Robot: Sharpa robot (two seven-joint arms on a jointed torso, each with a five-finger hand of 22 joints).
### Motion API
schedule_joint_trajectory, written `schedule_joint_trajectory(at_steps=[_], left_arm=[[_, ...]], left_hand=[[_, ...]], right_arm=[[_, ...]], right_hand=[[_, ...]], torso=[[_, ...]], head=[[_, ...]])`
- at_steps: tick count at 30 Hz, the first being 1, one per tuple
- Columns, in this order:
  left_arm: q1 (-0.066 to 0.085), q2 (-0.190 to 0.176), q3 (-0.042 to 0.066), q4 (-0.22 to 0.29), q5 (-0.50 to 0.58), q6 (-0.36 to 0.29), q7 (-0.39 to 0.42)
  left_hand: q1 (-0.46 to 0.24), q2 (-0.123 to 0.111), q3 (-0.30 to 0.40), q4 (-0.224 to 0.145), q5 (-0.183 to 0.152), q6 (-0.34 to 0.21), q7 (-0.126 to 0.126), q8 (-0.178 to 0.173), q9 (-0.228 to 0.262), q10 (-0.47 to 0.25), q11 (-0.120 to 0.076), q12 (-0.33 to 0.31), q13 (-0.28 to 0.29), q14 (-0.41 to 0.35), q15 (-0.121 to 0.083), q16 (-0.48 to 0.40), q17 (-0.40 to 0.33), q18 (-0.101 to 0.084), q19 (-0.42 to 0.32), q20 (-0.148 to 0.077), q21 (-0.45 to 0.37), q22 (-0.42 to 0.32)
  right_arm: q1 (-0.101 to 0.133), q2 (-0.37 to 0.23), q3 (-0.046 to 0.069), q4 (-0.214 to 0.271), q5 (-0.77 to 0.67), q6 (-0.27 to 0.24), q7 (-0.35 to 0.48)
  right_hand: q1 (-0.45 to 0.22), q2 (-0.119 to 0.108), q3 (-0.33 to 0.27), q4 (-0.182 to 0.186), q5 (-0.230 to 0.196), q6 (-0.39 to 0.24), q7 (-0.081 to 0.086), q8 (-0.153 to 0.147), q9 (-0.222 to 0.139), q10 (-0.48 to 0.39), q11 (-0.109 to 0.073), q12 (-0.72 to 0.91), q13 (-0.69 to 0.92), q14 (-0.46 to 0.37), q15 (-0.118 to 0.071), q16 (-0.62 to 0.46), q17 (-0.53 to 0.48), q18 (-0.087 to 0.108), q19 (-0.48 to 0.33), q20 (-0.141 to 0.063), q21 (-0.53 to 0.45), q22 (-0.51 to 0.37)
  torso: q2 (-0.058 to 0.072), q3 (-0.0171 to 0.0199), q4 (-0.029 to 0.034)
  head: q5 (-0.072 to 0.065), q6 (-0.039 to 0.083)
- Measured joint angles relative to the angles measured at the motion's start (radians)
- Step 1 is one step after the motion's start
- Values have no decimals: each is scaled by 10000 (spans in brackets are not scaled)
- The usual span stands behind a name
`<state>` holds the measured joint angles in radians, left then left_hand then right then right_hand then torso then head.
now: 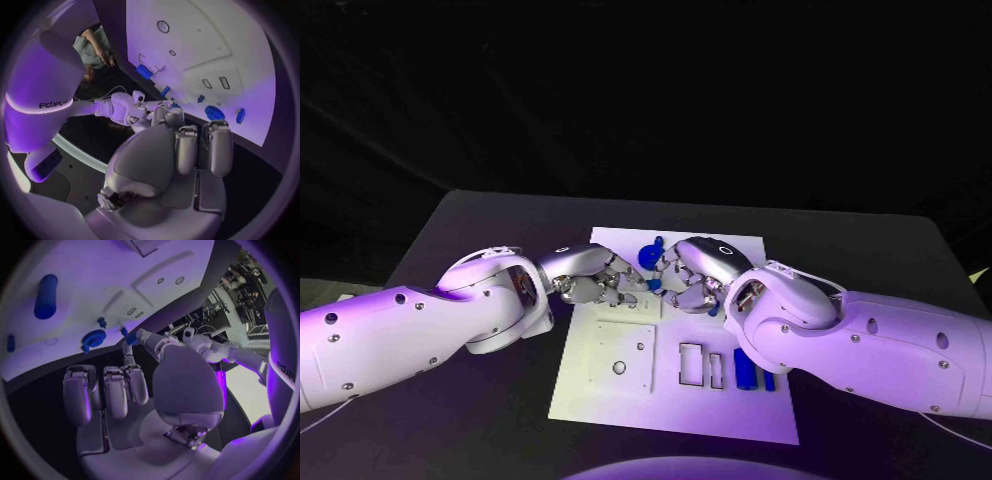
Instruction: Assemble the parts on the task board
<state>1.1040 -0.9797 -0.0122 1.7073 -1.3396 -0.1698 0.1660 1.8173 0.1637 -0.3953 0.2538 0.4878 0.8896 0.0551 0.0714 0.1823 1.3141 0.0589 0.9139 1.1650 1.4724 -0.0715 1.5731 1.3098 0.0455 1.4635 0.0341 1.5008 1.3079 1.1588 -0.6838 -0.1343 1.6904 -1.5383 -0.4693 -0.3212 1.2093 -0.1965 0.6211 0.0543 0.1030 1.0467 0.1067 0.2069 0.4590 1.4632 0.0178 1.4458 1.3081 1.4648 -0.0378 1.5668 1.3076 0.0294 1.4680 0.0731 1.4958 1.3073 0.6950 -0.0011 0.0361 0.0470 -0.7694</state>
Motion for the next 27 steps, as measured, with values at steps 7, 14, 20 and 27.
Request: schedule_joint_trajectory(at_steps=[7,14,20,27], left_arm=[[0,5,0,-31,-30,22,-97],[0,24,2,-63,-45,67,-181],[0,36,3,-97,-46,116,-258],[0,57,3,-119,-46,211,-359]], left_hand=[[10,-11,57,54,42,-71,0,0,-21,2,2,0,0,0,0,0,0,1,0,0,0,0],[15,-18,140,25,41,-93,-22,-24,-39,2,2,0,0,-1,1,0,0,1,-1,0,46,-1],[12,-41,192,29,41,-123,-51,-36,-48,1,2,0,0,-2,2,-1,1,1,-1,1,46,-2],[20,-49,192,30,41,-122,-51,-36,-53,0,1,0,0,-3,3,-1,1,2,-1,1,46,-2]], right_arm=[[-2,-1,0,25,-25,0,-3],[-3,0,-3,58,-43,0,-5],[-5,-1,-3,128,-54,-9,-4],[-8,-1,-3,193,-82,-64,12]], right_hand=[[0,0,0,0,0,0,-1,-4,63,0,0,0,0,0,0,0,-1,0,0,0,0,5],[0,-1,-1,-1,-2,0,-1,-28,72,0,0,0,-1,0,0,0,-1,0,0,0,48,7],[-26,-27,-2,-2,-2,15,-16,-15,74,0,0,0,-1,0,0,0,-1,1,0,0,48,7],[-36,-37,27,-32,-9,30,-31,6,74,0,0,0,-2,0,0,0,-2,1,0,0,48,6]], torso=[[-1,8,-2],[-1,8,-7],[-1,8,-7],[-1,8,-7]], head=[[18,-22],[20,-26],[16,-38],[20,-58]])
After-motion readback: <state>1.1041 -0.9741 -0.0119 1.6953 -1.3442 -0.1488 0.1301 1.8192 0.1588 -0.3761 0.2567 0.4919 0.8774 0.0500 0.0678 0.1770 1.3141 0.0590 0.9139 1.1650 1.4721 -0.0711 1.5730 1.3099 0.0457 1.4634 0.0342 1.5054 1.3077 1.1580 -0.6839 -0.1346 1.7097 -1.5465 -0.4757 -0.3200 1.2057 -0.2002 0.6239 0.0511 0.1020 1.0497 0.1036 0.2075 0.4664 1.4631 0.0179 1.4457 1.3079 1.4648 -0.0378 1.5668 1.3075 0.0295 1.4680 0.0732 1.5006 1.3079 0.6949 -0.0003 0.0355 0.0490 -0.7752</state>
